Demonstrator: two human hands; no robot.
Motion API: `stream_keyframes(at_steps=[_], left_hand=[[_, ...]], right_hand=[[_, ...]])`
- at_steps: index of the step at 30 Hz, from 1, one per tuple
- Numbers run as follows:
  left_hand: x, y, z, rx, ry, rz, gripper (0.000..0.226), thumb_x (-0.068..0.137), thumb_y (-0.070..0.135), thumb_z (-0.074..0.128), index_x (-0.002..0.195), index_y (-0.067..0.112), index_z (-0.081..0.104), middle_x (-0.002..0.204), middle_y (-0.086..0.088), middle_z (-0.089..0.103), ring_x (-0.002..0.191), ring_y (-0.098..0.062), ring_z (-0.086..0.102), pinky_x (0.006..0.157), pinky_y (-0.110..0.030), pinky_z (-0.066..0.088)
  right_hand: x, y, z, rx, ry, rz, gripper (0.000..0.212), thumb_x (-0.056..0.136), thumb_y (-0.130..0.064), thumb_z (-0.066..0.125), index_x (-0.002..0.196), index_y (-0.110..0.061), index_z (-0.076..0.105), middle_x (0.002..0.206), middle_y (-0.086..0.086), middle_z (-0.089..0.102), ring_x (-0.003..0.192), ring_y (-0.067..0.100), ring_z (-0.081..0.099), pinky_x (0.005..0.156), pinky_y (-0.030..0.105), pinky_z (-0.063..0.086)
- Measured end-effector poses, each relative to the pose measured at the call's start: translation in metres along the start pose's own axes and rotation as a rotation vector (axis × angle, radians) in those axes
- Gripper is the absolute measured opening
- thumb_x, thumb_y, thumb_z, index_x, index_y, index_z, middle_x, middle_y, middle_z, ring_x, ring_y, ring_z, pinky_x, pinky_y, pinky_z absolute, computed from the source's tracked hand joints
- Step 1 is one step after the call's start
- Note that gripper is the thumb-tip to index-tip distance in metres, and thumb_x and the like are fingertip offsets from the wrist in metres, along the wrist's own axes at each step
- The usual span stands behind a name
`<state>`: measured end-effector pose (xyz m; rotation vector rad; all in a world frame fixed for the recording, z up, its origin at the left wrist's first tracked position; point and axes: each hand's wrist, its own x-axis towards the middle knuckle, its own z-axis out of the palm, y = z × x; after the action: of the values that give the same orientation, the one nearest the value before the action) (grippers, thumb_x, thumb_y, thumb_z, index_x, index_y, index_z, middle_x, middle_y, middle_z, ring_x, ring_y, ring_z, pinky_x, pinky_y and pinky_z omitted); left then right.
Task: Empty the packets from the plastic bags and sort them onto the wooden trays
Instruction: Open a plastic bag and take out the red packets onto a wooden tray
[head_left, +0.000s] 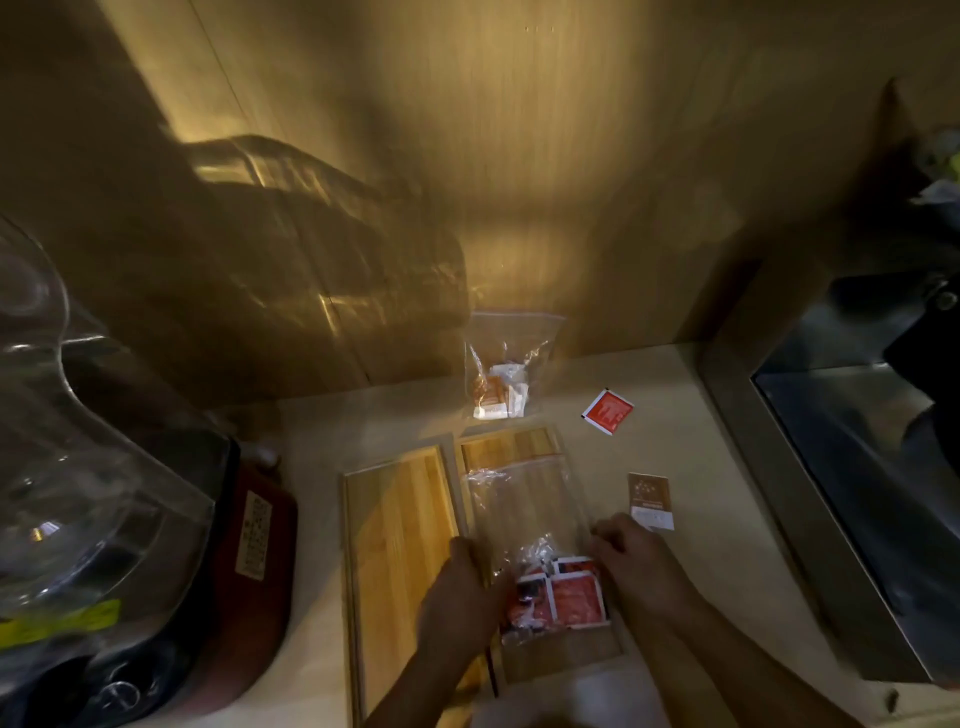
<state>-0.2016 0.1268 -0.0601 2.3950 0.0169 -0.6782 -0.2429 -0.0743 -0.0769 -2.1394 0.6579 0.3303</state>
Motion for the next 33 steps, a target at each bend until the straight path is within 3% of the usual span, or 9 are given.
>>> stream_keyframes(at_steps=[5,7,9,13,19,21,25,28,33], left_hand=[[-0.004,-0.012,0.02,0.246,-0.137,0.22,0.092,0.066,0.046,0.073,0.141,0.025,0.022,0.138,0.001,0.045,0.118,-0.018,0.054,0.089,-0.038,0.052],[-0.005,-0.011,0.022,0.281,-0.059,0.27,0.076,0.077,0.041,0.064,0.14,0.026,0.024,0.138,-0.001,0.044,0.113,-0.019,0.057,0.086,-0.037,0.053],[-0.003,-0.011,0.023,0.102,0.005,0.275,0.058,0.082,0.036,0.061,0.132,0.024,0.035,0.13,-0.001,0.05,0.104,-0.016,0.06,0.079,-0.034,0.055],[0.005,-0.008,0.015,-0.231,0.061,0.152,0.048,0.076,0.034,0.072,0.11,0.027,0.04,0.114,0.003,0.055,0.09,-0.003,0.057,0.066,-0.019,0.049],[0.006,-0.01,0.007,-0.247,0.031,0.031,0.025,0.081,0.017,0.069,0.08,0.029,0.048,0.079,0.011,0.059,0.072,-0.008,0.059,0.064,-0.028,0.052],[0.004,-0.011,0.01,-0.238,0.039,0.024,0.027,0.082,0.016,0.068,0.074,0.033,0.048,0.078,0.008,0.062,0.073,-0.012,0.062,0.068,-0.033,0.054],[0.003,-0.009,0.013,-0.314,0.018,-0.091,0.024,0.078,0.013,0.071,0.071,0.026,0.052,0.076,0.001,0.065,0.071,-0.022,0.066,0.065,-0.039,0.057],[0.004,-0.003,0.009,-0.449,-0.009,-0.121,0.012,0.08,0.012,0.069,0.076,0.015,0.058,0.077,-0.003,0.067,0.065,-0.017,0.063,0.057,-0.03,0.053],[0.004,0.018,-0.017,-0.612,0.134,0.019,0.012,0.081,0.012,0.067,0.072,0.011,0.059,0.071,-0.008,0.062,0.064,-0.019,0.057,0.059,-0.034,0.047]], right_hand=[[-0.012,0.005,0.013,0.019,-0.103,0.028,0.023,0.086,-0.021,0.06,0.065,-0.024,0.05,0.075,0.006,0.065,0.073,0.022,0.064,0.069,0.039,0.05],[-0.011,0.001,0.013,0.098,-0.092,0.03,0.026,0.085,-0.012,0.059,0.061,-0.019,0.05,0.066,0.003,0.061,0.061,0.017,0.061,0.061,0.037,0.049],[-0.008,-0.004,0.013,0.159,-0.043,0.011,0.028,0.085,-0.008,0.058,0.06,-0.018,0.049,0.063,0.002,0.058,0.058,0.014,0.056,0.059,0.037,0.047],[-0.005,-0.009,0.014,0.209,0.058,-0.034,0.017,0.085,-0.022,0.062,0.073,-0.011,0.056,0.077,0.011,0.066,0.075,0.025,0.062,0.073,0.043,0.049],[-0.023,0.0,0.015,-0.091,-0.094,-0.047,0.028,0.07,-0.045,0.071,0.079,-0.03,0.05,0.071,-0.012,0.054,0.065,0.005,0.049,0.056,0.025,0.036],[-0.026,-0.001,0.014,-0.206,-0.065,-0.115,0.019,0.077,-0.041,0.065,0.084,-0.034,0.049,0.081,-0.014,0.055,0.075,0.008,0.052,0.059,0.023,0.035],[-0.025,-0.01,0.014,-0.351,-0.035,-0.191,0.022,0.093,-0.027,0.045,0.106,-0.018,0.06,0.114,0.0,0.066,0.103,0.017,0.06,0.073,0.023,0.039],[-0.022,-0.019,0.009,-0.374,-0.016,-0.166,0.021,0.092,-0.024,0.044,0.101,-0.019,0.061,0.111,0.001,0.068,0.101,0.019,0.062,0.077,0.029,0.045],[-0.016,-0.042,-0.009,-0.255,0.134,-0.274,0.011,0.089,-0.019,0.048,0.081,-0.02,0.055,0.094,0.007,0.066,0.088,0.025,0.06,0.065,0.026,0.029]])
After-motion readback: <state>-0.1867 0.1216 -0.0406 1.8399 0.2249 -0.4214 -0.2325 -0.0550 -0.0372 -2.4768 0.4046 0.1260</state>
